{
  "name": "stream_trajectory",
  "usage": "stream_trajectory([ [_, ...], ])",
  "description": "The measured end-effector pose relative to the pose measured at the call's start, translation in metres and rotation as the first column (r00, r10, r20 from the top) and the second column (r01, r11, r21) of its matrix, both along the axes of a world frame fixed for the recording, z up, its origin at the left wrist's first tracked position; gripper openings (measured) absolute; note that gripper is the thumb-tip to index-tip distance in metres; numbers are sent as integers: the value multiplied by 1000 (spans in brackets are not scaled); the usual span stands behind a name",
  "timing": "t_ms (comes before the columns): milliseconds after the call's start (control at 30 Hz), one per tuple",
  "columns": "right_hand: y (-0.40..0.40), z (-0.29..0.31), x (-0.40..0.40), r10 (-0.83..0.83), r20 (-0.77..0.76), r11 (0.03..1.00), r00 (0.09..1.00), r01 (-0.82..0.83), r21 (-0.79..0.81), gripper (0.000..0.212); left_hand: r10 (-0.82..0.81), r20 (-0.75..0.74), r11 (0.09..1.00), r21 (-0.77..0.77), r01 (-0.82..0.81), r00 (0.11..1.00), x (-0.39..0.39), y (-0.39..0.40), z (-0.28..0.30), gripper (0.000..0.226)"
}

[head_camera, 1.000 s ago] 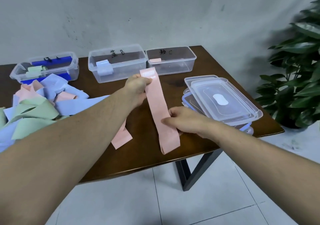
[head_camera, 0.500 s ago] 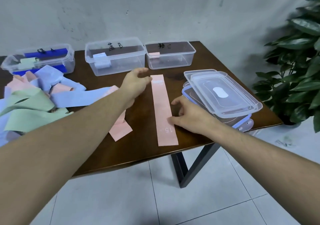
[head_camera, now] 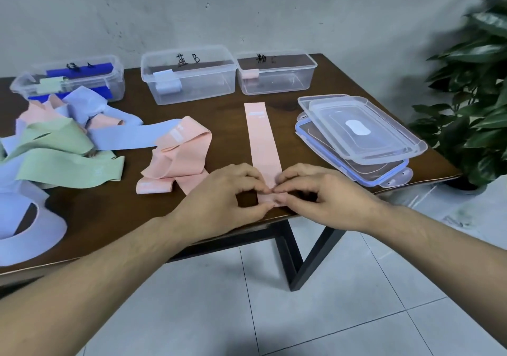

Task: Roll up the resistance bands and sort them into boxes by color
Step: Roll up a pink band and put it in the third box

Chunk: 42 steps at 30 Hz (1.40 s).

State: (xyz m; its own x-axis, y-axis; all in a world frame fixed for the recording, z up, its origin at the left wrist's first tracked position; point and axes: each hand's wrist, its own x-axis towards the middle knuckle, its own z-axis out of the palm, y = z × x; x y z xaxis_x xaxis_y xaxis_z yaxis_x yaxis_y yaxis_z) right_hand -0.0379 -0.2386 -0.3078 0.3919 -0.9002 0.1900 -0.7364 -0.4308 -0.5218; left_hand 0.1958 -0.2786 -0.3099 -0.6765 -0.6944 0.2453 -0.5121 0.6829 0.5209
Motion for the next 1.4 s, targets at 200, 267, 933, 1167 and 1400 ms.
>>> stream_trajectory([
  [200,6,-1,-5,44,-151,993,988,-60,-99,28,22,13,987,-161,-19,1000,3,8,-13,21],
  [267,7,-2,-2,54,-164,985,985,-79,-153,23,24,9,978,-209,-22,1000,1,12,-12,15],
  [933,17,-5,9,10,-10,992,1000,-11,-129,14,47,-25,996,-76,-48,999,0,21,-6,12],
  [1167,9,2,7,-63,237,991,969,33,128,21,60,-75,991,124,-50,995,-3,14,3,16],
  [1400,8,-7,1,22,-28,993,999,-25,-116,20,12,-4,993,-120,-12,1000,0,14,-2,11],
])
